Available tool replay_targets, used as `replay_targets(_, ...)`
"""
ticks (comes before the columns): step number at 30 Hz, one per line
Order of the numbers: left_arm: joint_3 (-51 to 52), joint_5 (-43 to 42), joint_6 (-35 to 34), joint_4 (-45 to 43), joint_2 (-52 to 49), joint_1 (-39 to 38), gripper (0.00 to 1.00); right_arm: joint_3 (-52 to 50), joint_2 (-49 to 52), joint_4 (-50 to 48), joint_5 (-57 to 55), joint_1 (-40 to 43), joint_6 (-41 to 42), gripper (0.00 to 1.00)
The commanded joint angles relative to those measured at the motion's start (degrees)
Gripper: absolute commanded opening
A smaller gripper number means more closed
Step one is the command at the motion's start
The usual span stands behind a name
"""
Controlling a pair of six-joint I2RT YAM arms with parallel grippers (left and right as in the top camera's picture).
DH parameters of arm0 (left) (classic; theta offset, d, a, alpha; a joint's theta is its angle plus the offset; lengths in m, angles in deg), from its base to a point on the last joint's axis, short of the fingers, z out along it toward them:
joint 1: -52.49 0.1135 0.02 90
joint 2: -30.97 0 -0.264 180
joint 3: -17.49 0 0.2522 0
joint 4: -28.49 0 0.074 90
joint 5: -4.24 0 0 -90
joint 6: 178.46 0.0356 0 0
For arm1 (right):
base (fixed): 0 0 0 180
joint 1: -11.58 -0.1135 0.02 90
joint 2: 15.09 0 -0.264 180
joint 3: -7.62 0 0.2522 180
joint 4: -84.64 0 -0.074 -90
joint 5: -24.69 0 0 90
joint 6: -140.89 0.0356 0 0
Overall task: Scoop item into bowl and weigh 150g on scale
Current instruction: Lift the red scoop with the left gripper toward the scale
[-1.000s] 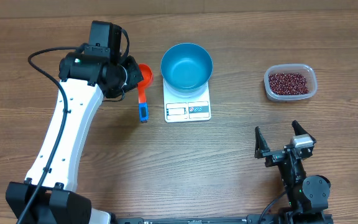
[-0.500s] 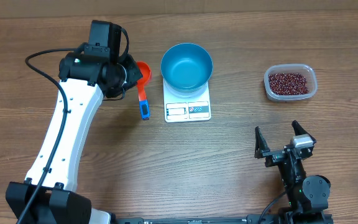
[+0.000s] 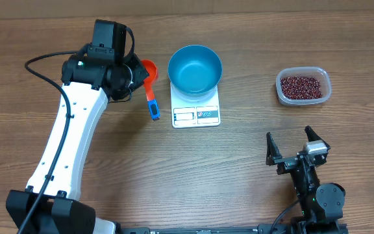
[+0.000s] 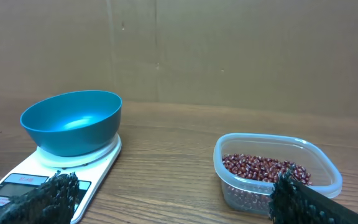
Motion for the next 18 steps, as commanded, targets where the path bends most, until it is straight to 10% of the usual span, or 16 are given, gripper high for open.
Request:
replay_targets(1,-1.07,0.83,-1.53,-0.33,1.57,-0.28,0.04,-0.61,-0.46,-0.35,-0.57,-0.28,0.28,1.0)
replay_targets(18,-0.7,1.22,-13.55,4.09,1.51,-0.28,0.04,-0.61,-0.46,-0.35,-0.57,-0.28,0.28,1.0)
